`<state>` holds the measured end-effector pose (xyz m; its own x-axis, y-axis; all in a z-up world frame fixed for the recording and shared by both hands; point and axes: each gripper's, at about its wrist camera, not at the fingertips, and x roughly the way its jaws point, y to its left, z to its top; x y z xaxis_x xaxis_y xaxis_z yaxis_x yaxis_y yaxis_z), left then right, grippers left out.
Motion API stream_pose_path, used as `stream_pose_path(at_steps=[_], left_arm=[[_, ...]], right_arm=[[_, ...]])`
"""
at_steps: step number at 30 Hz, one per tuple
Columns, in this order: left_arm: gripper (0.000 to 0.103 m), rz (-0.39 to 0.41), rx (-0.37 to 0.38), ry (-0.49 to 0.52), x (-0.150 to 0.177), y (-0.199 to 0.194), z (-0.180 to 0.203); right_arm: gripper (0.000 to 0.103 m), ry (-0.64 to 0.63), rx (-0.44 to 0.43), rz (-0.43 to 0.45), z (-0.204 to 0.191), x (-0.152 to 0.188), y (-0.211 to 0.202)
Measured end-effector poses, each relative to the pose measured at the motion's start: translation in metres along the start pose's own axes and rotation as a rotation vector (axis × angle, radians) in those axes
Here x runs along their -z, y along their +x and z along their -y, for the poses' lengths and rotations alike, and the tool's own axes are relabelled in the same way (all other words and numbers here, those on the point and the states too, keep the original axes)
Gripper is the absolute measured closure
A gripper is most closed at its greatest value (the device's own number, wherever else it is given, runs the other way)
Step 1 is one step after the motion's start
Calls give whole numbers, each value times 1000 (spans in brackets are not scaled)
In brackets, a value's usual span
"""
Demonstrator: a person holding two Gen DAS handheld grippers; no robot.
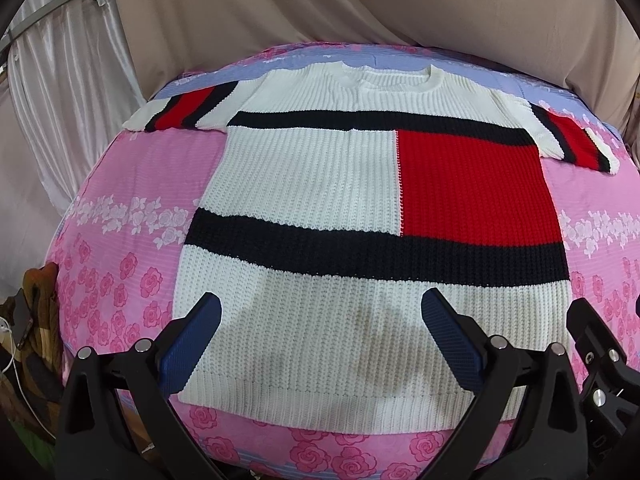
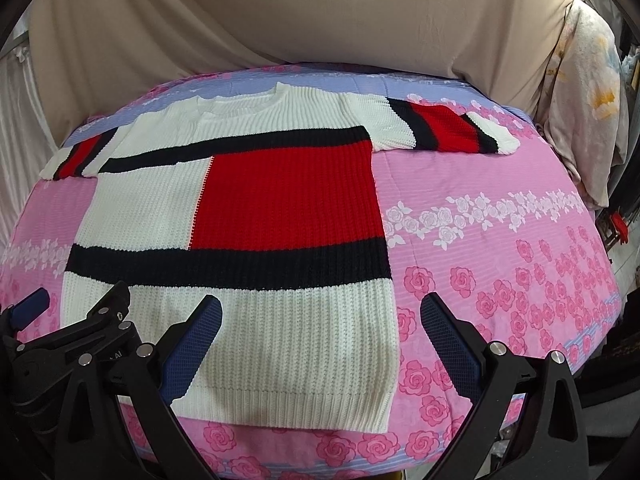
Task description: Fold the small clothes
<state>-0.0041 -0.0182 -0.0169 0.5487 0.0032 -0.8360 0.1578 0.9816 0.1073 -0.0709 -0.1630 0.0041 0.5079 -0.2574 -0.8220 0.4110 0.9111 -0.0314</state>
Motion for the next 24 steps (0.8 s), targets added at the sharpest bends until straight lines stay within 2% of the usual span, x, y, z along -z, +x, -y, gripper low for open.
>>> stream_pose_path(at_steps=[24], left_arm=[[5,-12,-11,6,-7,10,2]], right_arm=[[5,-1,-3,-17,-1,-4,12]])
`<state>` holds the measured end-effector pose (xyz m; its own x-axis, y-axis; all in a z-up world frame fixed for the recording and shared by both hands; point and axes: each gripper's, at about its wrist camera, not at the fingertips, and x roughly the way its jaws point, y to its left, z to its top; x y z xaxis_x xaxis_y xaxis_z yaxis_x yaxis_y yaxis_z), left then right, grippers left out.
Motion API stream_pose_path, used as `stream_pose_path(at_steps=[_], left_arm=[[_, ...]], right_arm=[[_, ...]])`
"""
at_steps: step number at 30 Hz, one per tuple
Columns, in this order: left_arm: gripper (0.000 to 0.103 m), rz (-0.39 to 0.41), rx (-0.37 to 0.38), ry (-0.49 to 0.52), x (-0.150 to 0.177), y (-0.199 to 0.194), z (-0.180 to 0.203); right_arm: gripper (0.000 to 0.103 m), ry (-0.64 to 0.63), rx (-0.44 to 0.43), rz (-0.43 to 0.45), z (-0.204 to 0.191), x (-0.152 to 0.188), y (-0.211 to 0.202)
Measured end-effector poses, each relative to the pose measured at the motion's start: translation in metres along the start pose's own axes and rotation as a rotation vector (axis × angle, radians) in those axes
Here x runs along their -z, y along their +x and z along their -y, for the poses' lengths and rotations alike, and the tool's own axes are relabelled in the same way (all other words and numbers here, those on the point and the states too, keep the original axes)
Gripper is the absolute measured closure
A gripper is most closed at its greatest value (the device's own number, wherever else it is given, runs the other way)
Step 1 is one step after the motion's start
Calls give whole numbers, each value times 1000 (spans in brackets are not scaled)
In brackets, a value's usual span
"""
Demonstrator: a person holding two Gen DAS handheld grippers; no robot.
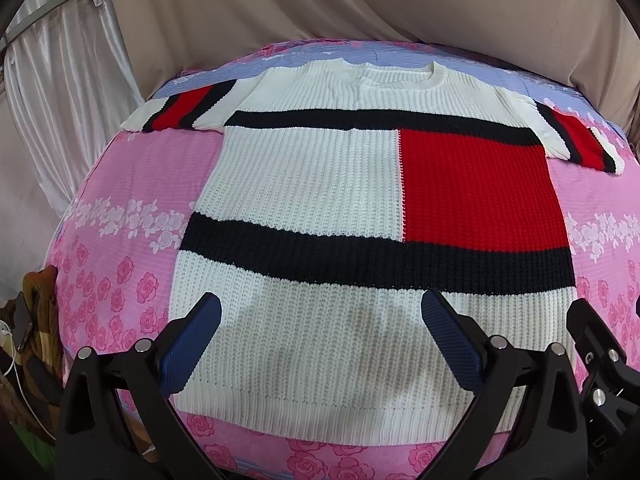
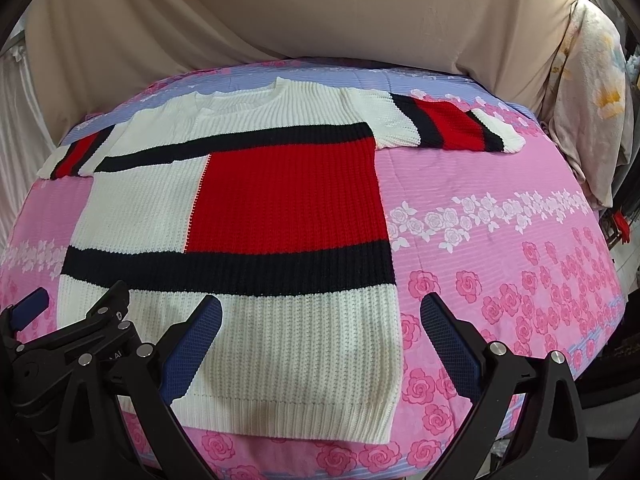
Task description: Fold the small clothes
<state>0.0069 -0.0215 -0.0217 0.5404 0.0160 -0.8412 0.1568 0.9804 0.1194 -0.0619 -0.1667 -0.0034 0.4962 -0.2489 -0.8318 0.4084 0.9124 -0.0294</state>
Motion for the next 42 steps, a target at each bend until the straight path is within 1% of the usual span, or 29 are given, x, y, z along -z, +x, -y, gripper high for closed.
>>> stream_pose_path(at_steps=[22,25,27,29,31,33,36,38,40,42], left_arm=[[5,-50,-23,9,-23,28,15],[5,-77,9,-10,-27,35,14],[5,-114,50,-60,-34,42,9],[5,-140,95,-114,-39,49,3],[5,-155,125,-164,-45,55,-3],[5,-154,127,-187,-50,60,-4],[5,-146,120,-198,-56,66,3],[5,-150,114,-206,-58,70,11],[5,-158,112,-214,-58,73,19],[5,-165,112,-223,-59,75,24]], right_arm=[[5,-12,-2,-54,-2,-24,32],[5,-17,-18,-49,2,-28,39],[5,-7,-47,-41,13,-34,45],[5,44,-65,-32,42,-48,56],[5,128,-74,-7,88,-68,71],[5,236,-52,20,149,-96,92],[5,421,-11,33,245,-135,132],[6,569,39,47,316,-158,164],[10,667,68,50,365,-174,190],[19,733,58,42,399,-185,215]])
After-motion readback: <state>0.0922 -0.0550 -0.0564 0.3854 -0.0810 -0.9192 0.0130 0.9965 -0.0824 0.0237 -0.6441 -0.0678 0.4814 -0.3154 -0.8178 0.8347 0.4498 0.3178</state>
